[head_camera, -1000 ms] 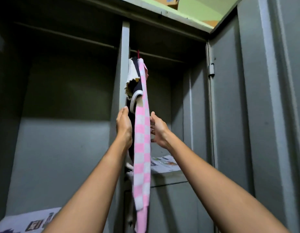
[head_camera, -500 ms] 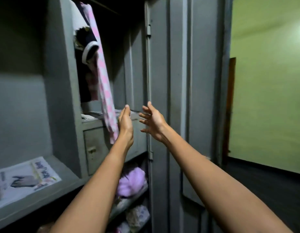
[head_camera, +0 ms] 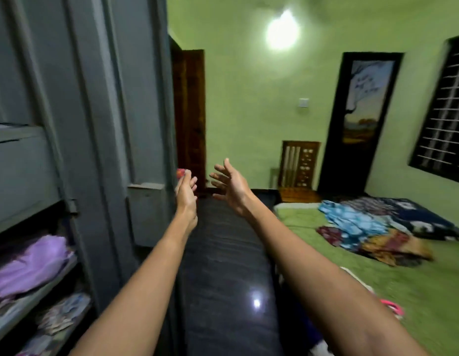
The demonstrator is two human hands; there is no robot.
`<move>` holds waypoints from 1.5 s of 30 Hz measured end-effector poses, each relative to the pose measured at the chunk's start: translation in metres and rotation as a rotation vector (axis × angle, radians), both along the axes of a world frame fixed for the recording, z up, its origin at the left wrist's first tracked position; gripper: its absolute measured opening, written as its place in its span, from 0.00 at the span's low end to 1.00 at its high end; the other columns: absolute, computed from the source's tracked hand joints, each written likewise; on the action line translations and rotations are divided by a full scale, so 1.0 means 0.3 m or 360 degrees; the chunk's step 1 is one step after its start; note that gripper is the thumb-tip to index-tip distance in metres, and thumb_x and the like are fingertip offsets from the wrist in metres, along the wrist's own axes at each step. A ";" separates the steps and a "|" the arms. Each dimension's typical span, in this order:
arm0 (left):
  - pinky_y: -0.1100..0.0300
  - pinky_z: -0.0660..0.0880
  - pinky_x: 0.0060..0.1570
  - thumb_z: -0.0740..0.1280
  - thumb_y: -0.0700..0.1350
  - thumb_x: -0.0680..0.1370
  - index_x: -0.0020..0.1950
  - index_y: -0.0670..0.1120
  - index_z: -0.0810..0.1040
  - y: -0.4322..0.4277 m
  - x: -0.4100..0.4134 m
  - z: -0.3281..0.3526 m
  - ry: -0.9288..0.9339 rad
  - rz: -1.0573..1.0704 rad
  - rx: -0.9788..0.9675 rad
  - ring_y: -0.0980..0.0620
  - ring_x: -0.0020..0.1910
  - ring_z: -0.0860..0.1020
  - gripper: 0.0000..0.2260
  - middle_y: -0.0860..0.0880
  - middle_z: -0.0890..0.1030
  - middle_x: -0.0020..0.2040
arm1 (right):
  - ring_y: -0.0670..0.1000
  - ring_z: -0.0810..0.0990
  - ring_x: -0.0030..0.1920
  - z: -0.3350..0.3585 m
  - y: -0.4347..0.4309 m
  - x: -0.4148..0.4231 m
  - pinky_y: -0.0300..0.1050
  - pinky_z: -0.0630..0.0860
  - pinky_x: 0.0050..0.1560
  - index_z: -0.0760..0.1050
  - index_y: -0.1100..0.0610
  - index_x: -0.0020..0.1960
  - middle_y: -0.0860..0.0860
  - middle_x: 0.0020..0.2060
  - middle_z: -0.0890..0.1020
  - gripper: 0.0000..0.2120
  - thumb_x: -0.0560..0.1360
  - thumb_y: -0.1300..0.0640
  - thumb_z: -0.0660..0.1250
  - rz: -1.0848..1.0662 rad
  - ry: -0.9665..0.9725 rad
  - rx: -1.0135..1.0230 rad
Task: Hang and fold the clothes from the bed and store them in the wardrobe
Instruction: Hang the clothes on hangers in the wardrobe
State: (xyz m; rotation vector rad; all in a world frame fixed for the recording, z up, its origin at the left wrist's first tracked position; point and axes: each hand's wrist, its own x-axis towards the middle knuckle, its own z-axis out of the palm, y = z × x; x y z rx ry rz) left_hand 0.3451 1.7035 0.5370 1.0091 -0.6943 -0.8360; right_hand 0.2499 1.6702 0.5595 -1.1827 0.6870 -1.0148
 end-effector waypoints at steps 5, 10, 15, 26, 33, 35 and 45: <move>0.51 0.60 0.67 0.53 0.50 0.82 0.72 0.43 0.65 -0.112 -0.321 -0.097 0.0008 -0.0332 0.0098 0.47 0.69 0.67 0.20 0.42 0.71 0.69 | 0.56 0.66 0.70 -0.102 -0.073 -0.354 0.58 0.60 0.67 0.65 0.57 0.71 0.56 0.68 0.71 0.25 0.81 0.43 0.49 -0.0418 0.0081 0.0084; 0.56 0.63 0.62 0.53 0.49 0.82 0.70 0.43 0.67 -0.170 -0.578 -0.171 -0.0004 -0.0635 0.0153 0.50 0.65 0.69 0.18 0.45 0.74 0.64 | 0.53 0.71 0.63 -0.195 -0.107 -0.626 0.55 0.64 0.60 0.69 0.56 0.67 0.55 0.63 0.75 0.24 0.81 0.42 0.50 -0.0713 0.0087 0.0161; 0.55 0.61 0.66 0.53 0.50 0.82 0.71 0.43 0.65 -0.266 -0.835 -0.279 -0.0107 -0.0881 0.0238 0.48 0.68 0.68 0.20 0.43 0.72 0.68 | 0.51 0.75 0.55 -0.307 -0.138 -0.903 0.45 0.68 0.45 0.71 0.53 0.61 0.51 0.55 0.77 0.21 0.80 0.41 0.50 -0.0981 0.0062 0.0294; 0.56 0.63 0.60 0.53 0.49 0.82 0.71 0.43 0.66 -0.666 -1.341 -0.682 -0.0196 -0.1120 0.0579 0.47 0.68 0.68 0.19 0.42 0.72 0.67 | 0.50 0.73 0.50 -0.739 -0.478 -1.456 0.47 0.68 0.48 0.70 0.58 0.66 0.52 0.51 0.79 0.24 0.81 0.43 0.50 -0.1278 0.0066 0.0631; 0.57 0.64 0.63 0.55 0.49 0.82 0.70 0.42 0.68 -0.985 -1.601 -1.025 -0.0245 -0.1159 0.0978 0.48 0.68 0.69 0.18 0.42 0.73 0.67 | 0.45 0.72 0.37 -1.127 -0.767 -1.742 0.40 0.66 0.35 0.72 0.52 0.48 0.48 0.41 0.78 0.13 0.81 0.47 0.52 -0.1408 0.0010 0.1024; 0.55 0.62 0.66 0.55 0.48 0.82 0.70 0.43 0.67 -1.061 -1.656 -1.122 -0.0258 -0.1168 0.1079 0.48 0.68 0.69 0.18 0.42 0.72 0.67 | 0.45 0.71 0.35 -1.242 -0.823 -1.809 0.39 0.64 0.33 0.72 0.51 0.46 0.49 0.39 0.78 0.11 0.81 0.49 0.54 -0.1454 0.0020 0.1104; 0.55 0.62 0.69 0.54 0.51 0.82 0.71 0.47 0.67 -1.266 -1.843 -1.610 -0.0428 -0.1321 0.1479 0.50 0.69 0.67 0.18 0.48 0.71 0.69 | 0.49 0.71 0.32 -1.835 -0.958 -1.980 0.42 0.64 0.30 0.75 0.55 0.38 0.52 0.35 0.76 0.10 0.77 0.62 0.60 -0.1568 0.0469 0.1490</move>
